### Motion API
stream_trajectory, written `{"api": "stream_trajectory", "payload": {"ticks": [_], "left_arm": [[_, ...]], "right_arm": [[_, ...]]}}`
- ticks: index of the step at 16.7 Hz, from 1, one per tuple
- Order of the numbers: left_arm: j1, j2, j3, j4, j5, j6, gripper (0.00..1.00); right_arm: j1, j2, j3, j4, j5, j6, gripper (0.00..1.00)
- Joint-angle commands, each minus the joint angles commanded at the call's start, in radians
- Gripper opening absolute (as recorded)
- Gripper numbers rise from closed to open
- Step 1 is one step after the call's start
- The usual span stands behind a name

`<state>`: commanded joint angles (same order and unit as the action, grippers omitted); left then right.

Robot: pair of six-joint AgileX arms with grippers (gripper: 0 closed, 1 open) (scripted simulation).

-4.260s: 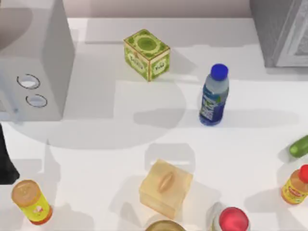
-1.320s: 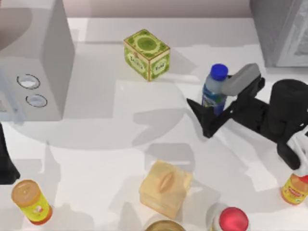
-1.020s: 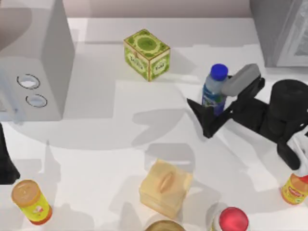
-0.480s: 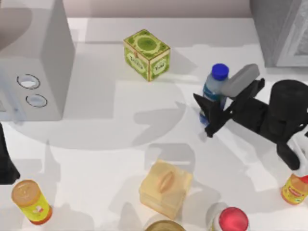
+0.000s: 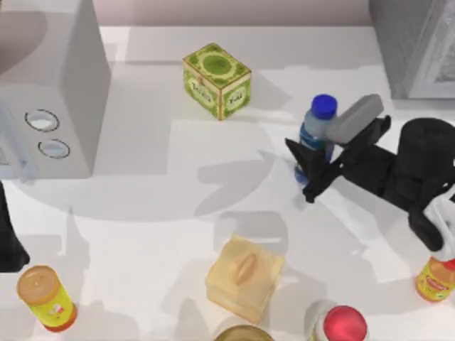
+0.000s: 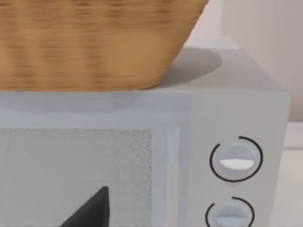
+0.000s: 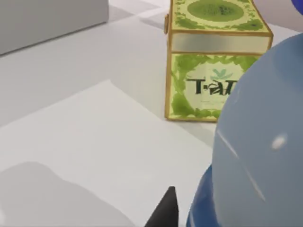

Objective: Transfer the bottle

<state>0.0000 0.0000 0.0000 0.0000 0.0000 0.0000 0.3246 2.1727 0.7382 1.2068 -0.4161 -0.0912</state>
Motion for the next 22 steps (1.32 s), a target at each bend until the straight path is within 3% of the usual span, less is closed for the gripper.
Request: {"api": "stream_trajectory", "payload": {"ticks": [7,17,22], "left_arm": [[0.0,0.0,0.0,0.0,0.0,0.0,1.0],[0.0,0.0,0.0,0.0,0.0,0.0,1.0],[0.0,0.0,0.0,0.0,0.0,0.0,1.0]], "right_arm": [[-0.038,-0.039,-0.016,0.018,0.017,0.021,0.0],[-0.612,-0.386,-0.348,0.045,0.102,0.058,0.0],[-0.693,-0.436,-0.415,-0.002,0.107,0.043,0.0]]}}
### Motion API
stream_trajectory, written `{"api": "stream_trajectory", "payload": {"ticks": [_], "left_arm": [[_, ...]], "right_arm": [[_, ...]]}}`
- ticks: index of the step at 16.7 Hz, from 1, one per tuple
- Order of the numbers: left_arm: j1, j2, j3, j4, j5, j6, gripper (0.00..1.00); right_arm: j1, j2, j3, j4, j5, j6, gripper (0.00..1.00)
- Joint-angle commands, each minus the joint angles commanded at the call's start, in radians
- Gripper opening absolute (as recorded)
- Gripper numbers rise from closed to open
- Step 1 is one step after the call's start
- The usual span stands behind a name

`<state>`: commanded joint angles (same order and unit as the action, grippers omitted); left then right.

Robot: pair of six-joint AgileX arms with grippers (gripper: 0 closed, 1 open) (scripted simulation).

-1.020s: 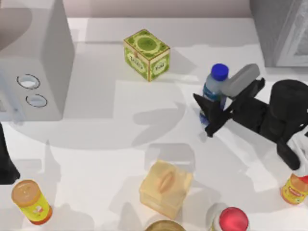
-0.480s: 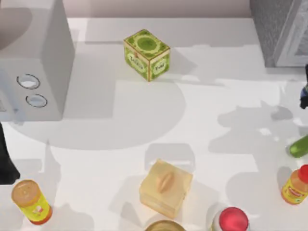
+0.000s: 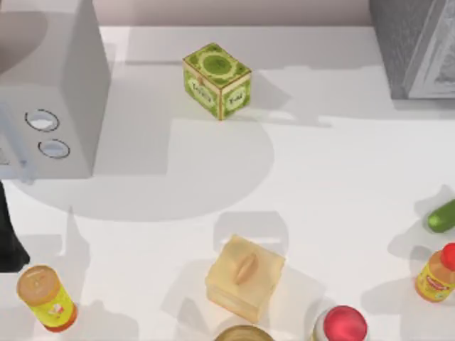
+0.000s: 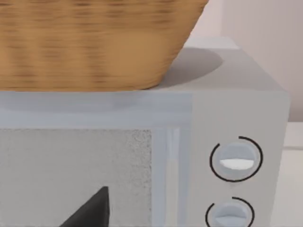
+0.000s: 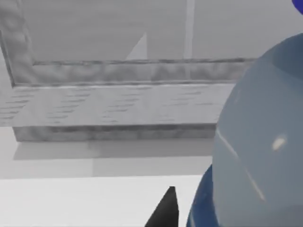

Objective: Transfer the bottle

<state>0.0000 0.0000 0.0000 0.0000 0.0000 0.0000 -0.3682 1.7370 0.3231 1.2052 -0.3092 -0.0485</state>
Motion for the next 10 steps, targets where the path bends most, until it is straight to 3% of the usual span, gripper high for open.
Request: {"api": "stream_trajectory", "payload": {"ticks": [10], "left_arm": [[0.0,0.0,0.0,0.0,0.0,0.0,1.0]], "right_arm": [[0.027,0.191,0.096,0.089,0.03,0.005,0.0]]}}
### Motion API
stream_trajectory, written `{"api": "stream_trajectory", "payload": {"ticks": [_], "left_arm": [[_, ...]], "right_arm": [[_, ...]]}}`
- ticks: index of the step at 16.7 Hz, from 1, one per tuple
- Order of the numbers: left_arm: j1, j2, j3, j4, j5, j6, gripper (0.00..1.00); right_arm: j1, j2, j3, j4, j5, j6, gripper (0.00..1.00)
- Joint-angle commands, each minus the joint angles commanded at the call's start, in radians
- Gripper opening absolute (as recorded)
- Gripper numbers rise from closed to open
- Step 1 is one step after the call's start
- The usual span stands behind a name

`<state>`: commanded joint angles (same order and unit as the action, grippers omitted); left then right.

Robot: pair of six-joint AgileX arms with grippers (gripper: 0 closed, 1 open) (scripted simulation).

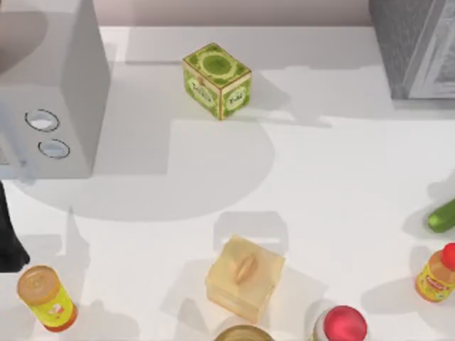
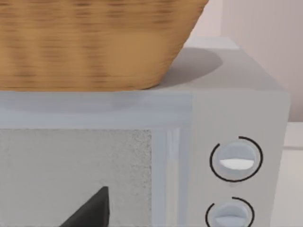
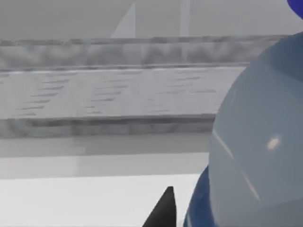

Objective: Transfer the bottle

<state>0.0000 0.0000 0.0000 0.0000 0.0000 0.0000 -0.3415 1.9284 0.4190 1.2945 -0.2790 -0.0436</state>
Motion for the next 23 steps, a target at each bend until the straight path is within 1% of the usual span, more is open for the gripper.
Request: {"api": "stream_trajectory", "payload": {"ticks": [5,9,22,23], "left_arm": [[0.0,0.0,0.0,0.0,0.0,0.0,1.0],[0.0,0.0,0.0,0.0,0.0,0.0,1.0],[0.0,0.0,0.0,0.0,0.0,0.0,1.0],[0.0,0.0,0.0,0.0,0.0,0.0,1.0]], "right_arm": [[0.027,0.146,0.084,0.069,0.028,0.005,0.0],[0.029,0.153,0.089,0.073,0.029,0.006,0.0],[0.029,0.153,0.089,0.073,0.029,0.006,0.98],[0.029,0.153,0.089,0.073,0.029,0.006,1.0]]}}
